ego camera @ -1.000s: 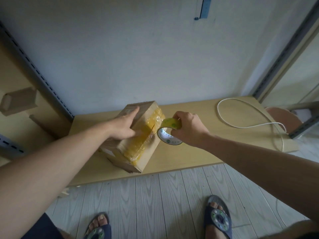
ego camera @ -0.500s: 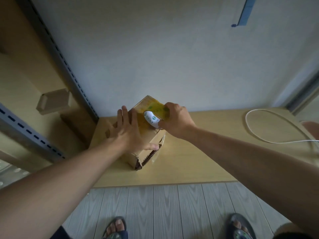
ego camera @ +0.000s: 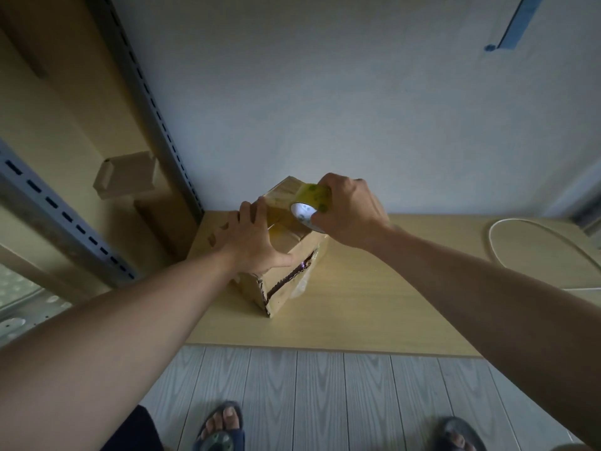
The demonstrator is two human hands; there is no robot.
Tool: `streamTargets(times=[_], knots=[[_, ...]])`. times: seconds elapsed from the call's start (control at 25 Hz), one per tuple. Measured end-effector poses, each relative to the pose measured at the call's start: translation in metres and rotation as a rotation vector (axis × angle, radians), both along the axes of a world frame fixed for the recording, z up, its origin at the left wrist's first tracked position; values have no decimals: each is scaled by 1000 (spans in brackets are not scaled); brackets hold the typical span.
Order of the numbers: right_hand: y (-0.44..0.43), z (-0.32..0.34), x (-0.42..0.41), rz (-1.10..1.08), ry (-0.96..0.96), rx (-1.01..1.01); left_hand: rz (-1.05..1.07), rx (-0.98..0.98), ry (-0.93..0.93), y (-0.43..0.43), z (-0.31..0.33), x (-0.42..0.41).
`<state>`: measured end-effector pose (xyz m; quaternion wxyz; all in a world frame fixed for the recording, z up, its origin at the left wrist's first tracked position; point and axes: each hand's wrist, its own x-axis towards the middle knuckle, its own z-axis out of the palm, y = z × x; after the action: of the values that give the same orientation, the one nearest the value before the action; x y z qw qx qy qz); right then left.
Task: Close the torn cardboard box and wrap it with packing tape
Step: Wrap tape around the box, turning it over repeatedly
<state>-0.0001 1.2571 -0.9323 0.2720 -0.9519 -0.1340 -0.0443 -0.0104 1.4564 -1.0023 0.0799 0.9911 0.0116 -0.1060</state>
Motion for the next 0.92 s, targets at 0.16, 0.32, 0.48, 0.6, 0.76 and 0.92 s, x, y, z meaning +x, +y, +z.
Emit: streamTargets(times=[0.16,0.32,0.48,0.6,0.76,0.92], knots=[[-15,5,-12,-12,82,-49,-3,-28,60,1,5,1],[-28,4,-15,-54,123,-82,-8,14,82,0,8,3],[-51,-6,-21,-104,190,-163,24,-42,109,-5,14,1],[-64,-16,-29,-111,219,-202,43,-39,123,-10,22,-5],[-67,-23,-33,-88,206,-243,36,-9,124,-9,20,-4],[-66,-7,-30,-98,170,-190,24,15,114,-6,15,-1]])
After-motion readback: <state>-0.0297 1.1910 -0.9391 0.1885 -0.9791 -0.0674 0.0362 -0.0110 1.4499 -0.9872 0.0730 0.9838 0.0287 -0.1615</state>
